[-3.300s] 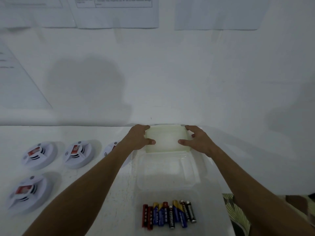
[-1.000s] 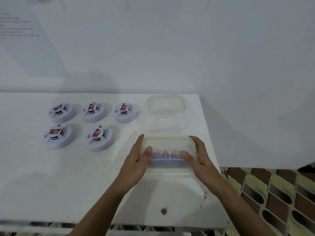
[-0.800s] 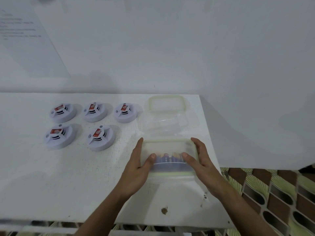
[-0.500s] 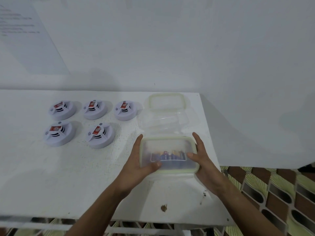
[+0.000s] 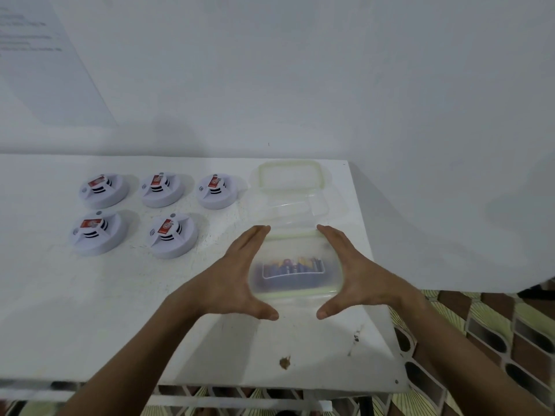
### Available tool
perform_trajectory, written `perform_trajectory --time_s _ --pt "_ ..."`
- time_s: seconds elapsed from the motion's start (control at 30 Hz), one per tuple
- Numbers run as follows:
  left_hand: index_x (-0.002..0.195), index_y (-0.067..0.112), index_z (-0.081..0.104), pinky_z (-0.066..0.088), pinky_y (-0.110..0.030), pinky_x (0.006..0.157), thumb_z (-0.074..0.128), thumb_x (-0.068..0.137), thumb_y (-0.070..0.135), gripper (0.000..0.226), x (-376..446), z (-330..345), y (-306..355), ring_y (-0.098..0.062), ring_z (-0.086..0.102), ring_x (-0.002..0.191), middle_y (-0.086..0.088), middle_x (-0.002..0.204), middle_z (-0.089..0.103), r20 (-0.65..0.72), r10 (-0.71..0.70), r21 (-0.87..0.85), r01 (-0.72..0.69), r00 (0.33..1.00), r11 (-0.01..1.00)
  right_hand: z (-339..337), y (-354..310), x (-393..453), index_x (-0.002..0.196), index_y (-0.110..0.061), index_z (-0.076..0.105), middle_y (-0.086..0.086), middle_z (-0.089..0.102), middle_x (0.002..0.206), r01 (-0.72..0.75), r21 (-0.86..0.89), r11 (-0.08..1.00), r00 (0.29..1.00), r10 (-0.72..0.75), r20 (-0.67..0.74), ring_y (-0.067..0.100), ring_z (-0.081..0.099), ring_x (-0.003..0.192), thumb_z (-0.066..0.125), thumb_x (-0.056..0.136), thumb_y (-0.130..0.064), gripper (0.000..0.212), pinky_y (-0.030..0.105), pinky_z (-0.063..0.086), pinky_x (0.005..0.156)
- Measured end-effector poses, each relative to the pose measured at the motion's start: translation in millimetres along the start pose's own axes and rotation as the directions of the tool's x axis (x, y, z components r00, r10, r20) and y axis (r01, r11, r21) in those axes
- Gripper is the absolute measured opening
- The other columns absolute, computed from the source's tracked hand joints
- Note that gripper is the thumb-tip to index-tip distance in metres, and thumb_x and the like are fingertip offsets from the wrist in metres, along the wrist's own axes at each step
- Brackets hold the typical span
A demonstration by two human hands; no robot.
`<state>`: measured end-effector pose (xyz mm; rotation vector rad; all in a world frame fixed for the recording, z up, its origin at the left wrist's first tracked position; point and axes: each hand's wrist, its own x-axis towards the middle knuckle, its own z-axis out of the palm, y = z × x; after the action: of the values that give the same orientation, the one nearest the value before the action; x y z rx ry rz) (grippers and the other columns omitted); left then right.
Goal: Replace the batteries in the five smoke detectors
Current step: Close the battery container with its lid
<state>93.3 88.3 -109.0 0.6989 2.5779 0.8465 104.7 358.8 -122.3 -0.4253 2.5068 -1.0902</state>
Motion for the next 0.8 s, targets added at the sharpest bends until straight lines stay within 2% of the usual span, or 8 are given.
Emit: perform_trajectory --time_s 0.07,0.13,0.27,0.33,0.47,0.8 --pt "0.15 0.035 -0.012 0.008 -0.026 0.118 0.083 0.057 0.06 0.136 5.0 -5.1 1.9 0.004 -0.01 0.142 0.021 0.157 -0.013 0.044 0.026 0.059 -0.028 0.999 0.998 -3.3 -0.2 2.8 0.154 -0.032 -0.003 -0.028 -0.011 0.155 0.042 -0.045 0.998 0.999 -0.042 0.001 -0.002 -0.002 0.146 0.093 0.052 -0.05 0.141 0.021 0.015 0.118" --pt "0.149 0.038 -0.014 0.009 -0.033 0.119 0.083 0.056 0.061 0.137 8.7 -6.2 2.4 -0.003 -0.008 0.145 0.019 0.158 -0.011 0.063 0.045 0.1 -0.052 0.997 0.994 -3.8 -0.2 4.3 0.152 -0.034 0.006 -0.029 -0.005 0.154 0.082 -0.03 0.996 0.996 -0.083 -0.023 -0.003 0.005 0.145 0.094 0.052 -0.048 0.134 0.024 0.021 0.12" --pt "0.146 0.044 -0.017 0.014 -0.047 0.118 0.08 0.053 0.068 0.136 14.2 -3.2 2.8 -0.017 0.0 0.147 0.013 0.159 -0.003 0.07 0.034 0.18 -0.046 0.997 0.983 -0.4 -1.3 6.4 0.144 -0.054 0.005 -0.028 0.007 0.151 0.119 0.007 0.993 0.993 -0.119 -0.015 -0.001 0.016 0.141 0.094 0.051 -0.047 0.128 0.027 0.026 0.118" --pt "0.146 0.043 -0.015 0.017 -0.047 0.117 0.081 0.055 0.065 0.134 15.8 -2.9 3.2 -0.019 0.008 0.144 0.01 0.157 0.006 0.05 0.037 0.199 -0.046 0.998 0.979 1.5 -1.2 10.2 0.141 -0.059 0.005 -0.025 0.013 0.15 0.129 0.015 0.992 0.991 -0.128 -0.045 0.001 0.022 0.138 0.093 0.052 -0.048 0.126 0.03 0.03 0.117" --pt "0.143 0.046 -0.012 0.024 -0.045 0.115 0.081 0.06 0.057 0.126 19.3 -2.6 3.0 -0.018 0.019 0.139 0.011 0.154 0.015 0.019 0.048 0.182 -0.05 0.999 0.982 5.7 1.8 14.2 0.145 -0.053 0.01 -0.019 0.025 0.146 0.14 0.039 0.989 0.982 -0.133 -0.134 0.003 0.032 0.133 0.093 0.051 -0.043 0.125 0.039 0.042 0.111" --pt "0.14 0.049 -0.004 0.037 -0.046 0.108 0.08 0.054 0.057 0.121 23.5 -0.8 -0.7 -0.015 0.03 0.125 0.009 0.144 0.026 0.012 0.059 0.168 -0.06 0.998 0.984 8.9 6.5 16.1 0.147 -0.052 0.009 -0.014 0.031 0.14 0.163 0.055 0.985 0.974 -0.152 -0.166 0.009 0.039 0.127 0.094 0.051 -0.03 0.13 0.037 0.049 0.103"
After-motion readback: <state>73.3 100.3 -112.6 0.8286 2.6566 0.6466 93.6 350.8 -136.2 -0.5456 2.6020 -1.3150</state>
